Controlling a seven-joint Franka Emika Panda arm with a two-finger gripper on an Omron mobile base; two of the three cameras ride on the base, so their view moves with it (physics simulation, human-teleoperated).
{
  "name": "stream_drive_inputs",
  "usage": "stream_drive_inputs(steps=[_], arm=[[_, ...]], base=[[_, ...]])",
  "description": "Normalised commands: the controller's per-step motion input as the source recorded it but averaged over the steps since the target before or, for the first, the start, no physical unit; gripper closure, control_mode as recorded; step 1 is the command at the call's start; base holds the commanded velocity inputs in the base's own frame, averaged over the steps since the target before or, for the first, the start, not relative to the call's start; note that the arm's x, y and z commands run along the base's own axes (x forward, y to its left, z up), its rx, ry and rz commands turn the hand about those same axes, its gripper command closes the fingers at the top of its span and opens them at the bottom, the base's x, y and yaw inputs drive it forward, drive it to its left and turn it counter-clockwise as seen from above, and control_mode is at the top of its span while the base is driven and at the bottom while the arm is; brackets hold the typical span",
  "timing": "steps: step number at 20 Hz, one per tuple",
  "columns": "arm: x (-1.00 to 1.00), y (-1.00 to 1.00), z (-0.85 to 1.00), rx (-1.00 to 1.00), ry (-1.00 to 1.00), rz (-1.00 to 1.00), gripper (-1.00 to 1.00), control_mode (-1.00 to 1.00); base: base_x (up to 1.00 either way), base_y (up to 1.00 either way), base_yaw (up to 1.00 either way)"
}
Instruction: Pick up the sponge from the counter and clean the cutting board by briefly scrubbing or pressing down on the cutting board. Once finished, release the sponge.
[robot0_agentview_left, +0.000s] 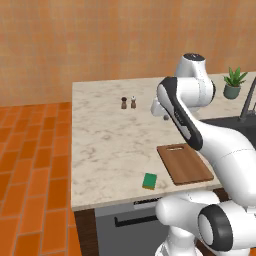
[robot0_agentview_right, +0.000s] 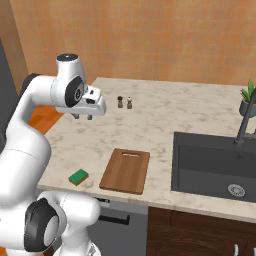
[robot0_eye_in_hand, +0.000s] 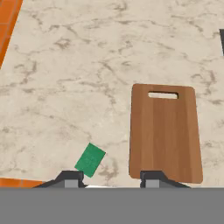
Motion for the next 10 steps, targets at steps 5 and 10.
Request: stream_drive_inputs(steps=[5, 10], arm=[[-0.17, 0.12, -0.37, -0.02, 0.00, -0.13, -1.00, -1.00], [-0.46, 0.38, -0.67, 0.06, 0.00, -0.39, -1.00, -1.00]], base=[[0.00, 0.00, 0.00], [0.00, 0.00, 0.00]])
